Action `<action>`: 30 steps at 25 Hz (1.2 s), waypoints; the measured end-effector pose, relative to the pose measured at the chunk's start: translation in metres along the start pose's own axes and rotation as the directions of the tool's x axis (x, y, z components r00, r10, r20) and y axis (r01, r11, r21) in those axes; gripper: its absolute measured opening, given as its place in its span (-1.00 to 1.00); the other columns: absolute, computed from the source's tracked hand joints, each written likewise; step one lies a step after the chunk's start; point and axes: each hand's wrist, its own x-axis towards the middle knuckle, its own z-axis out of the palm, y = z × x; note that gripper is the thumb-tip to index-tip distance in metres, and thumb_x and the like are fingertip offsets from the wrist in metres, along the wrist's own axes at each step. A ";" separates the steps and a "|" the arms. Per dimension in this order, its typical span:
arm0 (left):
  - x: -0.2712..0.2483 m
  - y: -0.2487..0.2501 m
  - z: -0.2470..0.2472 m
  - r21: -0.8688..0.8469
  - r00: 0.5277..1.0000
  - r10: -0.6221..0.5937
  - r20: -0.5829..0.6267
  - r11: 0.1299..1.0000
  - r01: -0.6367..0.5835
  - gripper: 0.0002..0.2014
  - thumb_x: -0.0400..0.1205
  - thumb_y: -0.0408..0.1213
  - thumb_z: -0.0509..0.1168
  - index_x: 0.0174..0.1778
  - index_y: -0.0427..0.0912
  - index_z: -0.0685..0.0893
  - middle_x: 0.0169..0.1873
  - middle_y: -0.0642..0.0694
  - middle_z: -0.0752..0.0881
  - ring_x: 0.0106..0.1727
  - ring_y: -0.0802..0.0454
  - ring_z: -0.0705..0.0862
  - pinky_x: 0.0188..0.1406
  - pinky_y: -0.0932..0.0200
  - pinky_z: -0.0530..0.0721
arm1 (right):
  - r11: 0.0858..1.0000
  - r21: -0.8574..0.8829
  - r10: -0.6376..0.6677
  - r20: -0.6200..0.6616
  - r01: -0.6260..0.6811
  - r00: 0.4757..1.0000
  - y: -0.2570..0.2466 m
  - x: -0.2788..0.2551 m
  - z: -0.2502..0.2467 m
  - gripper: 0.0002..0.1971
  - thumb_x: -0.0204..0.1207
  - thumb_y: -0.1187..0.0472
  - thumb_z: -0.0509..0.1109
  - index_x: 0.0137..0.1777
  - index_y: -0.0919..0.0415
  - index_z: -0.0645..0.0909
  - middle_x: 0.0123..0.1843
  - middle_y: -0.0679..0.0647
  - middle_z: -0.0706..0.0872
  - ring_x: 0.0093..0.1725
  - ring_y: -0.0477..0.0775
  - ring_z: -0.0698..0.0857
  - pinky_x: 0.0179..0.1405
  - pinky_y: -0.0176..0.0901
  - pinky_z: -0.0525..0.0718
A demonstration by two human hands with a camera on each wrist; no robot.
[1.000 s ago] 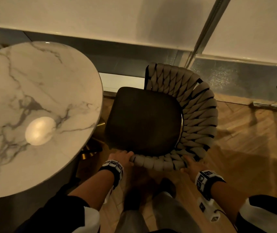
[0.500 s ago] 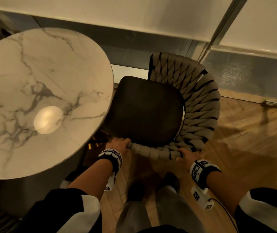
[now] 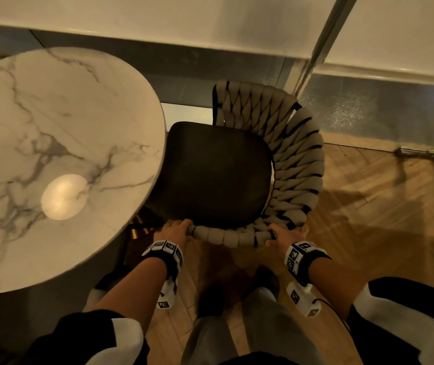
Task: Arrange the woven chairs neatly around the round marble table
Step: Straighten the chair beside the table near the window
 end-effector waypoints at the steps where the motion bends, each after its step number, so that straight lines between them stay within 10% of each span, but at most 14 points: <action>1: 0.001 0.000 -0.001 -0.001 1.000 -0.004 0.003 1.000 0.004 -0.57 0.69 0.03 0.21 0.50 0.24 0.36 0.53 -0.01 0.48 0.51 -0.20 0.43 0.41 -0.29 0.44 | 1.000 0.022 0.001 -0.006 -0.001 1.000 -0.001 -0.001 -0.001 -0.61 0.55 -0.22 0.28 0.37 -0.31 0.39 0.64 0.32 0.04 0.55 0.58 0.06 0.50 0.49 0.31; 17: 0.018 0.012 -0.013 -0.058 0.999 -0.028 0.031 0.998 0.030 -0.60 0.69 0.03 0.20 0.46 0.22 0.37 0.50 -0.03 0.49 0.49 -0.24 0.43 0.43 -0.43 0.41 | 0.989 -0.111 -0.103 -0.076 0.094 0.992 0.000 0.039 -0.037 -0.62 0.41 -0.36 0.23 0.20 -0.37 0.36 0.53 0.19 0.37 0.48 0.47 0.23 0.44 0.50 0.29; 24: 0.013 0.010 -0.012 -0.039 1.000 -0.016 0.006 0.999 0.016 -0.62 0.68 0.03 0.21 0.43 0.22 0.41 0.44 -0.01 0.55 0.45 -0.19 0.49 0.42 -0.38 0.44 | 0.986 -0.123 -0.124 -0.060 0.116 0.991 -0.003 0.021 -0.032 -0.56 0.52 -0.28 0.25 0.38 -0.26 0.39 0.67 0.18 0.29 0.63 0.55 0.09 0.61 0.55 -0.04; 30: 0.013 0.005 -0.003 -0.032 1.000 -0.001 -0.014 0.999 0.001 -0.63 0.69 0.05 0.20 0.42 0.23 0.39 0.46 0.00 0.54 0.45 -0.20 0.49 0.38 -0.34 0.48 | 0.989 -0.111 -0.112 -0.103 0.100 0.988 -0.003 0.009 -0.027 -0.56 0.58 -0.23 0.26 0.43 -0.20 0.41 0.64 0.20 0.31 0.58 0.51 0.15 0.61 0.44 0.09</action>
